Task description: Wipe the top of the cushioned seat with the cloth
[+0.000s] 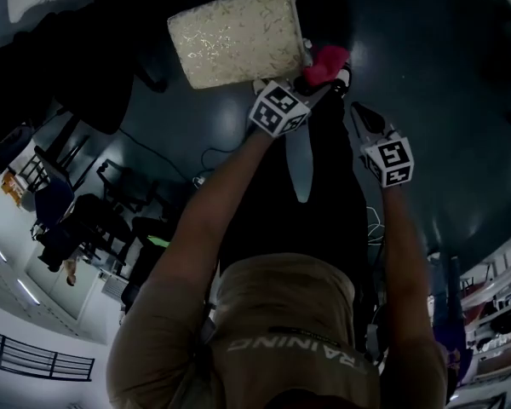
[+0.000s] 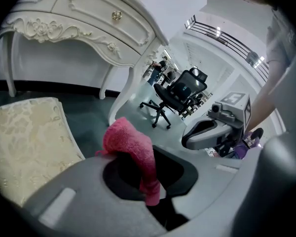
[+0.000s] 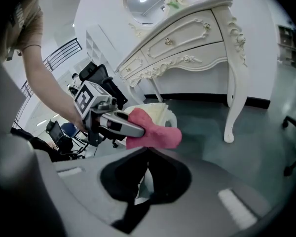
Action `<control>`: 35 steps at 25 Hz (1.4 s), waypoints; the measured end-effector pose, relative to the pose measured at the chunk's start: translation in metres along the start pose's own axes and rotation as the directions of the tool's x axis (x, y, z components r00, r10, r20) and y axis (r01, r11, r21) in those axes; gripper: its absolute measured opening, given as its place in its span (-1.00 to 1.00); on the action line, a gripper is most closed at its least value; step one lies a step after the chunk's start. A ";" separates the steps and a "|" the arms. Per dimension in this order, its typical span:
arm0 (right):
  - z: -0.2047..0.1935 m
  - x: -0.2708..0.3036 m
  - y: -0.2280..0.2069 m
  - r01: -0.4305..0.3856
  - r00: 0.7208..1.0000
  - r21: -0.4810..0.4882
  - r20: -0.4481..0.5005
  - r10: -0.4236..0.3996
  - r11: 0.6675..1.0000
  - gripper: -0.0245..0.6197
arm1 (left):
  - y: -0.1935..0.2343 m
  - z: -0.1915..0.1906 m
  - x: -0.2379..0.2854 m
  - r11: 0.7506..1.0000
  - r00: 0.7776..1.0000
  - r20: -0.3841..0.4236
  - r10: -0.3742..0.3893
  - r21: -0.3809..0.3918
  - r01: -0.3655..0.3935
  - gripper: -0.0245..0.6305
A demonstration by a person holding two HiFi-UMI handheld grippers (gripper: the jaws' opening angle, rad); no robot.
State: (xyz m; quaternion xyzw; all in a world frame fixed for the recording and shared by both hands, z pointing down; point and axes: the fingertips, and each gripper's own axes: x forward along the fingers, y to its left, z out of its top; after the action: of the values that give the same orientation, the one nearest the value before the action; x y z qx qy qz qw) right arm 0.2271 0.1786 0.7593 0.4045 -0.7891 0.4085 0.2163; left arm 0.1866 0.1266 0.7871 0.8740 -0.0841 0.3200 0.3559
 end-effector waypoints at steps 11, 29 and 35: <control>0.087 -0.034 0.063 0.032 0.999 -0.052 0.028 -0.031 0.998 -0.91 | -0.047 0.034 -0.115 1.000 0.998 0.066 0.018 0.021 -0.020 -0.80; 0.197 -0.108 0.184 0.042 0.995 -0.128 0.094 -0.030 0.991 -0.91 | -0.136 0.065 -0.305 0.993 0.976 0.189 0.105 0.034 -0.113 -0.80; 0.235 -0.126 0.224 0.059 0.985 -0.142 0.166 -0.035 0.988 -0.91 | -0.151 0.091 -0.376 0.985 0.923 0.349 0.163 -0.010 -0.171 -0.80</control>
State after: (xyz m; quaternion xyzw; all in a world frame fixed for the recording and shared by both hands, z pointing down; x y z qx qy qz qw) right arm 0.1145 0.1203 0.4352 0.4380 -0.8224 0.3095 0.1896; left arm -0.0053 0.1449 0.4189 0.9100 -0.2167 0.1901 0.2979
